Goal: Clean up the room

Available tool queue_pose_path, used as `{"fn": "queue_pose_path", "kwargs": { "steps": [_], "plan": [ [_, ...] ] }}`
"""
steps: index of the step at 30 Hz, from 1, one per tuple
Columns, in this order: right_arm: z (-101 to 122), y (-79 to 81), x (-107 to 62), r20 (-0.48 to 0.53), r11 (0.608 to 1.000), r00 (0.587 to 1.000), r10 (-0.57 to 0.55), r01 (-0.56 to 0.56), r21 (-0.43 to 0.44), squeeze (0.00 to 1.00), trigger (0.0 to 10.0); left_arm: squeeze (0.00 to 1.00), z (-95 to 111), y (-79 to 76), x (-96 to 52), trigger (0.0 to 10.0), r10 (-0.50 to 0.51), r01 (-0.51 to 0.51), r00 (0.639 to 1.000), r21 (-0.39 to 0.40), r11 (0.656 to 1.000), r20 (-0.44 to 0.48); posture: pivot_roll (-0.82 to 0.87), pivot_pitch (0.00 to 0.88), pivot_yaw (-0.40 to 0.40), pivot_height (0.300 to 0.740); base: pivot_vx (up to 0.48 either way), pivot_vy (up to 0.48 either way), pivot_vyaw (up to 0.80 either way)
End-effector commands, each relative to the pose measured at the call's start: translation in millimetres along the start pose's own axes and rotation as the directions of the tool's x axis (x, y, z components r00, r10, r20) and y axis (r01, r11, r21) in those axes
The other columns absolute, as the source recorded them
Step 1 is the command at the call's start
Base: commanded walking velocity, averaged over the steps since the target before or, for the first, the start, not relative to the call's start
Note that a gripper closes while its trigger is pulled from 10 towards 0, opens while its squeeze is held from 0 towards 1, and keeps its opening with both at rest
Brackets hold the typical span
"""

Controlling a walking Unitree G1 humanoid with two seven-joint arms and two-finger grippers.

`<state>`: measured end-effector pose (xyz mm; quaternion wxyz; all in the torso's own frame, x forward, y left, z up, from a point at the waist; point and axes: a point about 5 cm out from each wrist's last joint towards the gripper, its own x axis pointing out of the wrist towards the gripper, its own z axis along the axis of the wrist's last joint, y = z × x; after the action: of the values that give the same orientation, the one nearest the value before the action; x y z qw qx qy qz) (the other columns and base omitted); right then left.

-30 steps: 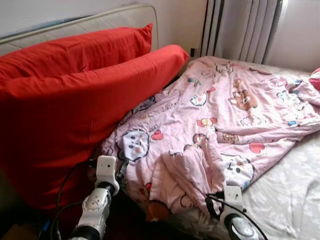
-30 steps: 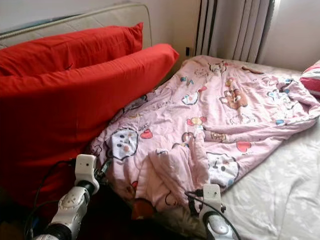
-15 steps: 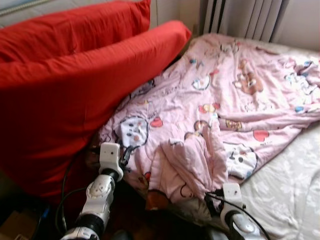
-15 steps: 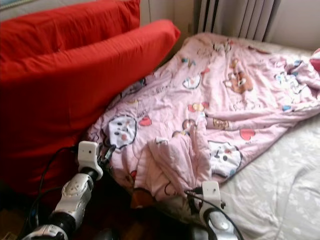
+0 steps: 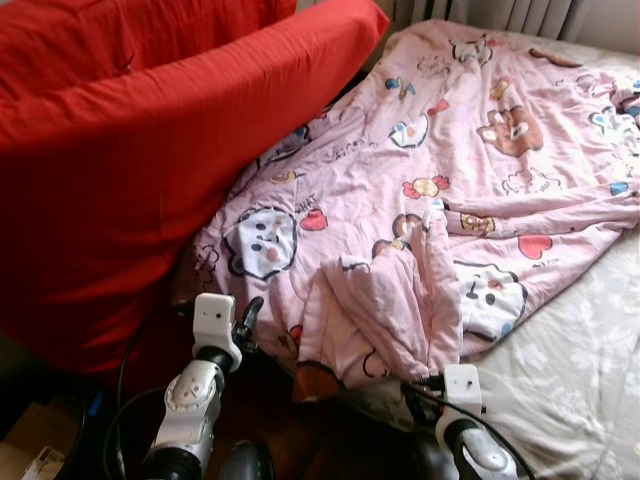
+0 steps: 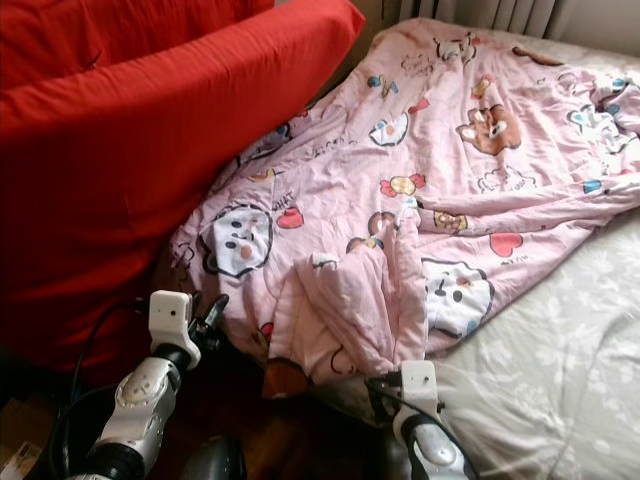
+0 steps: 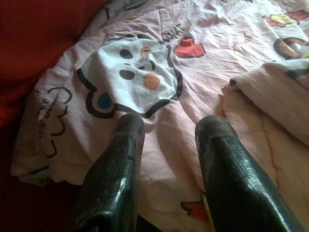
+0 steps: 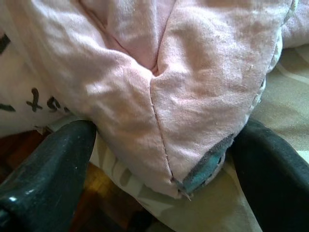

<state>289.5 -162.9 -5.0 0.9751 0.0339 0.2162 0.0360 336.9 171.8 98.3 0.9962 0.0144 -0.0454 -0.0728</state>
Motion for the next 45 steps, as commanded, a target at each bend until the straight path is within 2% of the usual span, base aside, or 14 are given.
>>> {"fn": "queue_pose_path", "kwargs": {
  "steps": [1, 2, 4, 5, 37, 45],
  "plan": [
    [-1.2, 8.2, 0.0, 0.012, 0.999, 0.999, 0.029, -0.03, 0.014, 0.0, 10.0, 0.0, -7.3, 1.0, -6.2, 10.0, -0.004, 0.004, 0.999, -0.002, 1.0, -0.035, 0.02, 0.282, 0.081, 0.602, 0.0, 0.0, 0.0],
    [-0.9, 8.4, 0.0, 0.016, 0.999, 0.999, 0.031, -0.031, 0.014, 0.0, 8.9, 0.0, -7.5, 0.8, -6.6, 10.0, -0.005, 0.005, 0.999, -0.002, 1.0, -0.036, 0.02, 0.281, 0.081, 0.602, 0.0, 0.0, 0.0],
    [-1.3, 8.7, -0.4, 0.019, 0.999, 0.999, 0.035, -0.036, 0.014, 0.0, 1.8, 0.0, -7.9, 0.3, -7.3, 10.0, -0.007, 0.007, 0.999, -0.002, 1.0, -0.039, 0.02, 0.278, 0.081, 0.602, 0.0, 0.0, 0.0],
    [-1.5, 8.5, -0.7, 0.022, 0.999, 0.999, 0.036, -0.036, 0.011, 0.0, 0.0, 0.0, -8.0, 0.1, -7.8, 10.0, -0.007, 0.007, 0.999, -0.003, 1.0, -0.041, 0.02, 0.276, 0.081, 0.602, 0.0, 0.0, 0.0],
    [0.0, 5.6, -1.9, 0.051, 1.0, 0.998, 0.031, -0.031, 0.004, 0.0, 0.0, 0.0, -10.8, -5.6, -9.8, 10.0, -0.008, 0.007, 0.998, -0.019, 1.0, -0.065, 0.01, 0.275, 0.067, 0.602, 0.0, 0.0, 0.0],
    [6.9, 2.2, -1.7, 0.101, 1.0, 0.995, 0.018, -0.02, 0.019, 0.0, 0.0, 0.0, -12.6, -5.5, -10.9, 10.0, -0.004, 0.002, 0.998, -0.021, 1.0, -0.066, -0.01, 0.26, 0.062, 0.602, 0.0, 0.0, 0.0]
  ]
}}
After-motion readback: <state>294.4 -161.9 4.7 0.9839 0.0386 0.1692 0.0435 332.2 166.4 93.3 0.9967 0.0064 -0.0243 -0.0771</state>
